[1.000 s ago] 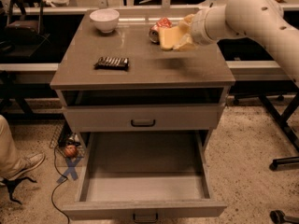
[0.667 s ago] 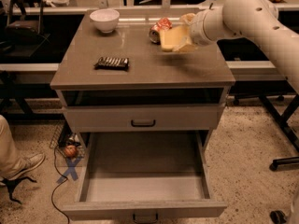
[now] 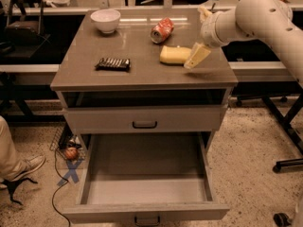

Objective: Pick sponge from middle drawer and place on counter

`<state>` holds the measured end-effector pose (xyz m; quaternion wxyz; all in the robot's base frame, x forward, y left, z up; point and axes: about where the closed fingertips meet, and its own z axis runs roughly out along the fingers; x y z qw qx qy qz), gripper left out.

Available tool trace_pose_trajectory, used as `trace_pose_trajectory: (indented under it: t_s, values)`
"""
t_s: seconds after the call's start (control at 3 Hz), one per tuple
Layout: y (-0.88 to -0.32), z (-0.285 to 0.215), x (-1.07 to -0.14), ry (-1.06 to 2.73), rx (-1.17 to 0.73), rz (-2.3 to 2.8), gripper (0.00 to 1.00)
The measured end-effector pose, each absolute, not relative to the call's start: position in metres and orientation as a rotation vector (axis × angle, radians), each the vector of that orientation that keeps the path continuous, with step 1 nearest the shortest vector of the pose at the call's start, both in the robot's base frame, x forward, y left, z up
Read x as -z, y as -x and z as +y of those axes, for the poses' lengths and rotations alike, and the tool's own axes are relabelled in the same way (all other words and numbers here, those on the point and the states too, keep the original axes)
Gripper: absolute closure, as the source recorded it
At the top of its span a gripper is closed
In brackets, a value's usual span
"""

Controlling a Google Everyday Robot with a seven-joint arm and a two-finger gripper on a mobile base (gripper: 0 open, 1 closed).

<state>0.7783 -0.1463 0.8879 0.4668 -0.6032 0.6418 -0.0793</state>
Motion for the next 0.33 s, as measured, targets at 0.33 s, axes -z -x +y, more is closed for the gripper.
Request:
trace_pose_trajectory:
  t_s: [0.33]
  values:
    - [-0.7593, -0.1979, -0.8969, 1.398, 0.215, 1.617, 0.0]
